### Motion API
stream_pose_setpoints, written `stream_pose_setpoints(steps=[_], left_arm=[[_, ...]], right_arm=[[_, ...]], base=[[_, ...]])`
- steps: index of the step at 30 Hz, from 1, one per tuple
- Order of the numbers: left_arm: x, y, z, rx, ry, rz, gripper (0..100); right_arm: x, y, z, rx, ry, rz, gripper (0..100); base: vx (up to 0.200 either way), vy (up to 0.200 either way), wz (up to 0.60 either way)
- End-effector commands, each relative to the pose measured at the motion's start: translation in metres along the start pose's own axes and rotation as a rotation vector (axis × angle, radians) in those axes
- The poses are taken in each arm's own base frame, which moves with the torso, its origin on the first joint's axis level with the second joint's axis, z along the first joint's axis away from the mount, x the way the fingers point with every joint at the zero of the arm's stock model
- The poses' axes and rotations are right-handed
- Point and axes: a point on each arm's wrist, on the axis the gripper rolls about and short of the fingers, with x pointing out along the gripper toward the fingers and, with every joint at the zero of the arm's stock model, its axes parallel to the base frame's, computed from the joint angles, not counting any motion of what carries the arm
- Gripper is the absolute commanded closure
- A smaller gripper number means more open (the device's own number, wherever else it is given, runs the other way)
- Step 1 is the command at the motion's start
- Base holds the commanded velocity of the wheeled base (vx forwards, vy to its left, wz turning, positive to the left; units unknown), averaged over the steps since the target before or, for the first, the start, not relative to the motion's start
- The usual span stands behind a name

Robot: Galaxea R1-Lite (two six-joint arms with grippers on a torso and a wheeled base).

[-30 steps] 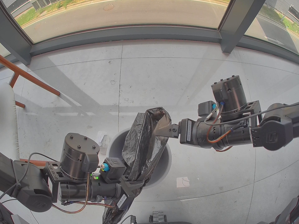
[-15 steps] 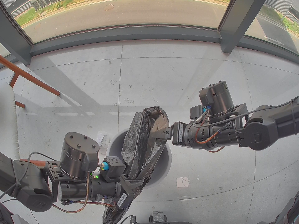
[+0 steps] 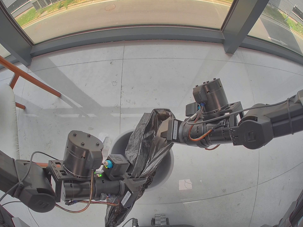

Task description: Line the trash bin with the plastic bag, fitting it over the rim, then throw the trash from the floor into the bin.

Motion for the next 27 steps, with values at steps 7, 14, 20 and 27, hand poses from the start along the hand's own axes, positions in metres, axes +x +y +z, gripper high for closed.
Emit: stream_pose_setpoints(steps=[7,14,20,27], left_arm=[[0.042,0.015,0.005,-0.022,0.044,0.024,100],[0.068,0.017,0.007,-0.019,0.062,0.032,100],[0.077,0.011,-0.004,-0.014,0.107,0.011,100],[0.091,0.013,-0.005,-0.016,0.119,0.005,0]], right_arm=[[-0.002,-0.033,0.009,-0.074,-0.011,-0.082,100],[-0.002,-0.062,-0.007,-0.131,0.062,-0.157,100],[-0.001,-0.070,-0.021,-0.161,0.114,-0.174,100],[0.004,-0.071,-0.022,-0.169,0.123,-0.178,100]], base=[[0.000,0.000,0.00],[0.000,0.000,0.00],[0.000,0.000,0.00],[0.000,0.000,0.00]])
